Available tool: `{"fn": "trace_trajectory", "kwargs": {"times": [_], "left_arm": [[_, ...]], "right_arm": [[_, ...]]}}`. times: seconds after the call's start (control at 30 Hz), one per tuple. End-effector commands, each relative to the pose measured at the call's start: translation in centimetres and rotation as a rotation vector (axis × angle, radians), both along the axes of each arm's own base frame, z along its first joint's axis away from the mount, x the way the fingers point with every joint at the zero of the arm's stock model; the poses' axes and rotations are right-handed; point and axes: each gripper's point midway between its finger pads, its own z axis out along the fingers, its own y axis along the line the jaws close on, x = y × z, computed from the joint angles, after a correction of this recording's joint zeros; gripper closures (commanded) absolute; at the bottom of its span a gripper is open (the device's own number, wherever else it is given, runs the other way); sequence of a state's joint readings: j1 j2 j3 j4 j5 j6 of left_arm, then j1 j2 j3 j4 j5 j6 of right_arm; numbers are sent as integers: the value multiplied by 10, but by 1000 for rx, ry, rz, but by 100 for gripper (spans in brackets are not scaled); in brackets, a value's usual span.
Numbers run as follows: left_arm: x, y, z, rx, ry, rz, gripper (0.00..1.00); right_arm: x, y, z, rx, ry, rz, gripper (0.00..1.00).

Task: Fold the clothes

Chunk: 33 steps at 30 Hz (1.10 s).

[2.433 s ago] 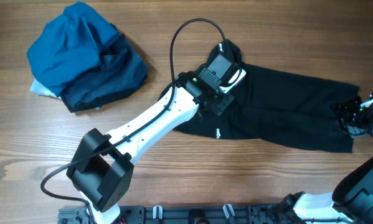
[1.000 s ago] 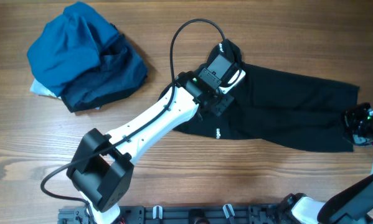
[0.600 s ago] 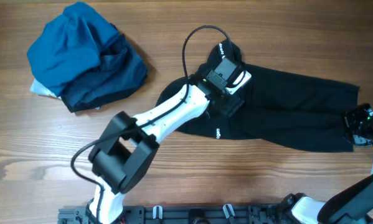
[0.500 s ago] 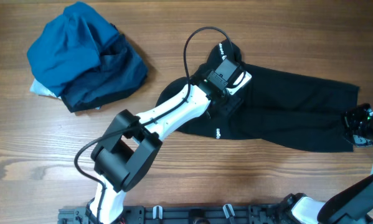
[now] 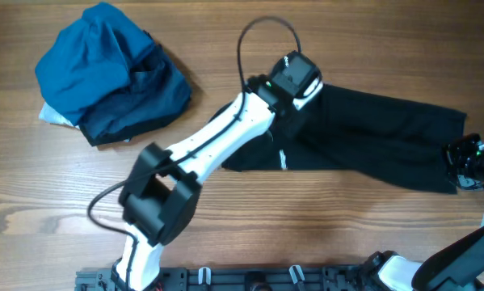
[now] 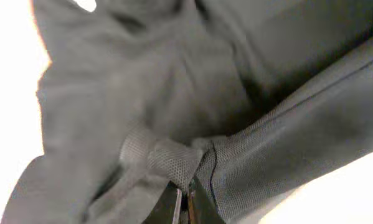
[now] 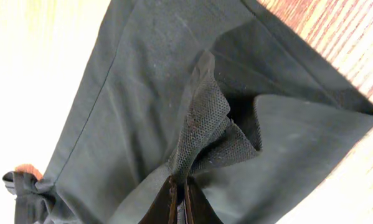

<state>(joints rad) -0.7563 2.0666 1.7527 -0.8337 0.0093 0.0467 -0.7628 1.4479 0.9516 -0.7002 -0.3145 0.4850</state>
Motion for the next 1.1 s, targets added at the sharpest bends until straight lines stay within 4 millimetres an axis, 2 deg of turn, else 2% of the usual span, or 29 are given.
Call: {"fn": "trace_trajectory", "kwargs": {"times": [0.0, 0.17, 0.27, 0.4, 0.5, 0.57, 0.67, 0.73, 0.77, 0.8, 0.83, 0.93, 1.0, 1.07], "left_arm": [[2, 6, 34, -12, -57, 14, 96], [-21, 8, 29, 40, -3, -17, 96], [-38, 6, 24, 73, 29, -48, 96], [-59, -7, 23, 89, 41, -100, 96], [-70, -12, 21, 100, 49, -126, 96], [-76, -12, 18, 119, 61, -144, 95], [-76, -9, 15, 136, 64, -156, 94], [-73, -6, 15, 136, 64, -148, 85], [-72, -5, 15, 136, 65, -145, 83], [-71, -4, 14, 137, 66, -142, 75], [-71, -3, 14, 139, 65, -140, 57], [-57, 7, 15, 181, 13, -104, 39], [-50, 11, 16, 180, 8, -78, 34], [-41, 19, 16, 161, 21, 1, 28]], "right_arm": [[5, 2, 12, 2, -34, 25, 96], [7, -7, 52, -49, -54, 39, 96], [-5, -22, 72, -89, -16, 5, 96], [-57, -40, 64, -191, 260, -94, 95], [-78, -51, 63, -260, 370, -133, 96], [-82, -55, 64, -283, 390, -148, 96], [-69, -40, 60, -213, 328, -102, 96], [-59, -28, 49, -164, 290, -62, 89], [-61, -23, 41, -151, 301, -53, 86], [-63, -21, 31, -142, 311, -50, 78], [-62, -17, 23, -123, 303, -42, 75], [-46, 3, 0, -36, 207, 26, 69], [-35, 12, -3, -1, 139, 83, 64], [-36, 17, -5, 9, 138, 111, 55]]}}
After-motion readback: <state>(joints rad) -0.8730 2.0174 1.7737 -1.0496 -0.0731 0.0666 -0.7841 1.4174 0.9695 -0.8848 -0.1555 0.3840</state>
